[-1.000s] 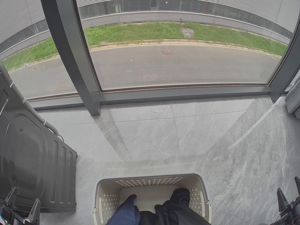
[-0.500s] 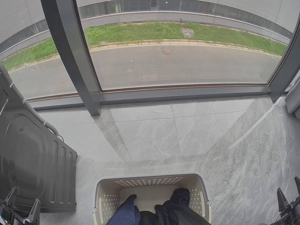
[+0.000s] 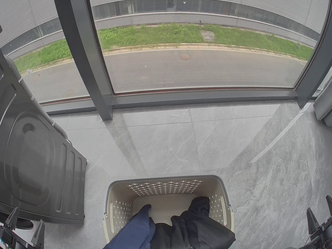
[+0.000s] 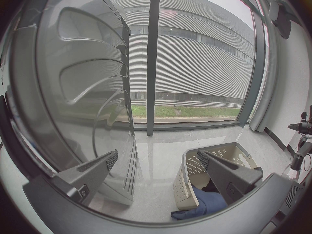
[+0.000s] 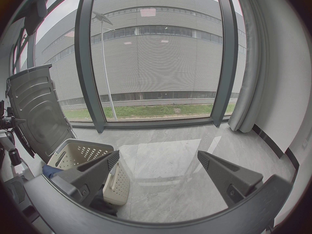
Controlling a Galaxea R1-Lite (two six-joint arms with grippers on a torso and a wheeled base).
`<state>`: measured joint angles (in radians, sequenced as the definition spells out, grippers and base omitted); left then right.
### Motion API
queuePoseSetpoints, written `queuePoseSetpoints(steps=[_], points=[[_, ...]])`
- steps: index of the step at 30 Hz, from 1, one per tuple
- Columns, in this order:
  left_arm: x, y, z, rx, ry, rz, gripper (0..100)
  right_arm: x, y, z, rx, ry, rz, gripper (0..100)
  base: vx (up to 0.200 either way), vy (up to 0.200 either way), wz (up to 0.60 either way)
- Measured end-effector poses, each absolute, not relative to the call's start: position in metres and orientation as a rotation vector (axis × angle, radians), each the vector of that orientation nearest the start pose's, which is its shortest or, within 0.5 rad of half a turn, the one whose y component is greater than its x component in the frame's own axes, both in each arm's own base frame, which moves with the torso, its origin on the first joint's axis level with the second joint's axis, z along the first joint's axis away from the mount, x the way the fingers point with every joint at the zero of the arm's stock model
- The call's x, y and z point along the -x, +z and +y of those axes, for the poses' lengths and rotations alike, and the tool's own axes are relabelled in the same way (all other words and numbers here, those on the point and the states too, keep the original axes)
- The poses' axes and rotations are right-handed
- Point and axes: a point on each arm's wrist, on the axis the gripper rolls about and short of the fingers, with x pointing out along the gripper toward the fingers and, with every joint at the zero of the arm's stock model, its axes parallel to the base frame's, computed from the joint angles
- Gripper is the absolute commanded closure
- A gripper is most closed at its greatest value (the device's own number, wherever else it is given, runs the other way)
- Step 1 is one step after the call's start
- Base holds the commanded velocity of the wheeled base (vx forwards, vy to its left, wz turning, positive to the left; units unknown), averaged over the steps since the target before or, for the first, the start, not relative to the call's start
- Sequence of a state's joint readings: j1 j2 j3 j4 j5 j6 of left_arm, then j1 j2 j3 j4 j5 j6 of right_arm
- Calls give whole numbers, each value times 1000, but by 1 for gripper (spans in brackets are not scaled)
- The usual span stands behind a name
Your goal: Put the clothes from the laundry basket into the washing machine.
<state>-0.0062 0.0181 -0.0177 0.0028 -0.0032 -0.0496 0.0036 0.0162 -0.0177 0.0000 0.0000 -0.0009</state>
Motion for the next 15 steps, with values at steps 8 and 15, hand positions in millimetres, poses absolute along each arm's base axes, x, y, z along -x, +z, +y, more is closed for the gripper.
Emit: queuePoseSetpoints(steps=[8, 15], points=[[23, 80, 0, 50, -9, 4, 0, 23, 81, 0, 1, 2, -1, 0, -200, 0, 0], [23, 80, 0, 50, -10, 4, 0, 23, 81, 0, 1, 3, -1, 0, -200, 0, 0]])
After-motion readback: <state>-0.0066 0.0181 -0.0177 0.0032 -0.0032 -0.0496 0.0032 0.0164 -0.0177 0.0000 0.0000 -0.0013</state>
